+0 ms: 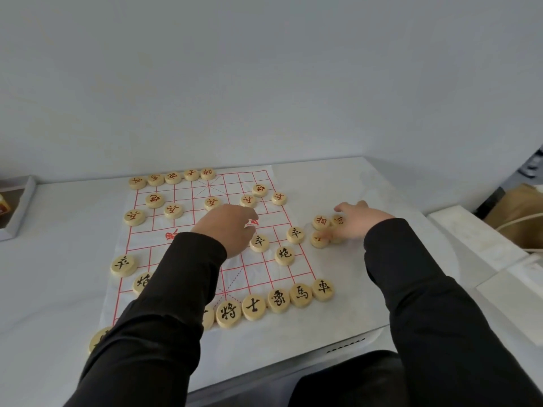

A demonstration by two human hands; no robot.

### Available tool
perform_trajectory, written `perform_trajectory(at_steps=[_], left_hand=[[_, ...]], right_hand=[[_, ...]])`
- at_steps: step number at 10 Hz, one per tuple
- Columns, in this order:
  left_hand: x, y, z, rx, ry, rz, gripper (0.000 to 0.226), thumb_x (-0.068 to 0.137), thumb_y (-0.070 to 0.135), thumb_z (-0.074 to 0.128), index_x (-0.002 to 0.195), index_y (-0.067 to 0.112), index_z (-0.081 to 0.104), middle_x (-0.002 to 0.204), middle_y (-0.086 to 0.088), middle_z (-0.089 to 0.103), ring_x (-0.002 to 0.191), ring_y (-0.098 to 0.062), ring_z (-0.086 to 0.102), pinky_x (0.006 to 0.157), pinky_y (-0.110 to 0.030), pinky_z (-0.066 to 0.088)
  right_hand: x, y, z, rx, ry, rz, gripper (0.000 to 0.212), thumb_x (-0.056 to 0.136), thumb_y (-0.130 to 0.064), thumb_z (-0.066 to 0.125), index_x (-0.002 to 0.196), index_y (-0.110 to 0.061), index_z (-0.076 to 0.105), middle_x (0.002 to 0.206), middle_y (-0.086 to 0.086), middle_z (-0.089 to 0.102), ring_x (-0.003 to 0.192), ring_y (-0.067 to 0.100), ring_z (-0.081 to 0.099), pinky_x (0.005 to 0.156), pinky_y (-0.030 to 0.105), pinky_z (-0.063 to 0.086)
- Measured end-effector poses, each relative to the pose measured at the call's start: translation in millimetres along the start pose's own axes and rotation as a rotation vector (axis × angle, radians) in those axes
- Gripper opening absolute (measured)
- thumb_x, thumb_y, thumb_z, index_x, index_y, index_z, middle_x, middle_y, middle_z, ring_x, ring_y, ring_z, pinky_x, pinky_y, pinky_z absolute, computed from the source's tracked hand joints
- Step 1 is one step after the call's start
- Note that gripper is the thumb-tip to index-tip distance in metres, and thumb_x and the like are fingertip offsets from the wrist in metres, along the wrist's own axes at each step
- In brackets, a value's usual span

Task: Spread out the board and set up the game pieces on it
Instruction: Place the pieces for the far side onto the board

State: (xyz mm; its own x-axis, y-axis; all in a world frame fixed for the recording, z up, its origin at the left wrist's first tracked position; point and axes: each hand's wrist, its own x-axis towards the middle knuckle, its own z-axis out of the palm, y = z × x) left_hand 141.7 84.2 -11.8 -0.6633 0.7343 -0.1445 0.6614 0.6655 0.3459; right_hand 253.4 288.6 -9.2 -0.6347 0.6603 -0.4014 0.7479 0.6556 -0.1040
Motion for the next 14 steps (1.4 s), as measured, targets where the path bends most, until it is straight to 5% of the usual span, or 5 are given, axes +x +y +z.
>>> perform_trajectory(at_steps=[2, 6, 9, 14], left_hand=[[0.3, -1.7, 0.8, 0.025, -0.011, -0.012, 0.036, 0.098, 0.027, 0.041, 0.133, 0.024, 0.046, 0.129, 0.001, 0.055, 0.114, -0.015, 0.053, 0.093, -0.025, 0.041], [3.6, -4.0, 4.8, 0.008, -0.027, -0.017, 0.036, 0.098, 0.027, 0.042, 0.133, 0.025, 0.047, 0.131, 0.000, 0.054, 0.116, -0.017, 0.052, 0.097, -0.028, 0.041], [4.9, -7.8, 6.7, -0.011, -0.038, -0.028, 0.036, 0.097, 0.027, 0.043, 0.133, 0.027, 0.047, 0.131, 0.000, 0.054, 0.115, -0.018, 0.053, 0.097, -0.029, 0.042], [3.1, -12.6, 0.5, -0.044, -0.031, -0.048, 0.036, 0.097, 0.026, 0.043, 0.134, 0.025, 0.046, 0.131, -0.001, 0.054, 0.115, -0.018, 0.053, 0.096, -0.026, 0.041]], right_hand=[[1.7, -7.9, 8.0, -0.060, -0.018, -0.085, 0.098, 0.071, -0.058, 0.071, 0.148, -0.031, 0.015, 0.145, 0.011, 0.020, 0.127, 0.035, 0.040, 0.098, 0.041, 0.040], [20.0, -25.7, 14.8, -0.037, 0.078, -0.185, 0.070, 0.082, -0.054, 0.061, 0.140, -0.031, 0.030, 0.135, 0.012, 0.029, 0.115, 0.033, 0.047, 0.096, 0.038, 0.044], [38.6, -29.4, 24.2, 0.043, 0.295, -0.232, 0.036, 0.094, -0.038, 0.049, 0.128, -0.025, 0.044, 0.123, 0.007, 0.039, 0.095, 0.022, 0.051, 0.078, 0.030, 0.046], [48.4, -39.1, 26.9, 0.003, 0.361, -0.199, 0.043, 0.089, -0.049, 0.052, 0.123, -0.022, 0.050, 0.121, 0.008, 0.046, 0.110, 0.024, 0.046, 0.086, 0.035, 0.045]])
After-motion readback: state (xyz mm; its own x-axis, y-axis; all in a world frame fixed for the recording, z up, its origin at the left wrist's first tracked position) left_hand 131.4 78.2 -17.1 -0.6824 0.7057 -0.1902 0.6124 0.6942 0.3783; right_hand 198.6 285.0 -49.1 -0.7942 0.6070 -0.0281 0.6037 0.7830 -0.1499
